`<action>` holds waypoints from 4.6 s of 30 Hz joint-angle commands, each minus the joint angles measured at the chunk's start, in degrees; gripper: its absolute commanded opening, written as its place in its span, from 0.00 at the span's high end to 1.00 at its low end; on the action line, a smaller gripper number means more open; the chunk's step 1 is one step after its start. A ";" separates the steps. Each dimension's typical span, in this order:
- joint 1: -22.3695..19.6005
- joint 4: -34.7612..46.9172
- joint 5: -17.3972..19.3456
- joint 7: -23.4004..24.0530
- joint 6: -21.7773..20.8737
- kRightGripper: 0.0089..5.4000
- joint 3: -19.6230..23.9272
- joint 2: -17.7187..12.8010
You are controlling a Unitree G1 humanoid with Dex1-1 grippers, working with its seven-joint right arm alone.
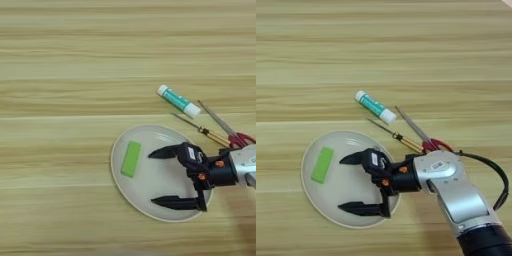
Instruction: Move the objects on the table
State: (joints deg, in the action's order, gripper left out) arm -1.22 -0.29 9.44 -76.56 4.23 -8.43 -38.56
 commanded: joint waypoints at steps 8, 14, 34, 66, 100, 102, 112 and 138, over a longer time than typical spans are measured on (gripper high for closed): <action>-4.18 0.59 0.87 5.90 1.25 0.01 2.12 0.97; -4.14 0.78 0.90 7.85 2.80 0.01 2.17 2.17; -4.20 0.57 -1.10 13.50 7.77 0.01 0.23 4.76; -3.80 3.44 -2.17 15.49 8.15 0.01 -3.20 7.06; -5.31 -0.47 -4.53 19.46 6.06 0.01 -4.60 9.10; -5.25 -0.44 -4.43 19.25 6.06 0.04 -4.65 9.04; -5.08 -0.30 -4.32 18.70 5.97 0.16 -4.79 8.89; -15.76 3.60 6.54 21.21 12.78 0.16 11.81 5.68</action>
State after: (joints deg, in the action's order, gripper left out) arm -11.83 3.73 15.80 -57.85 18.37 0.73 -30.93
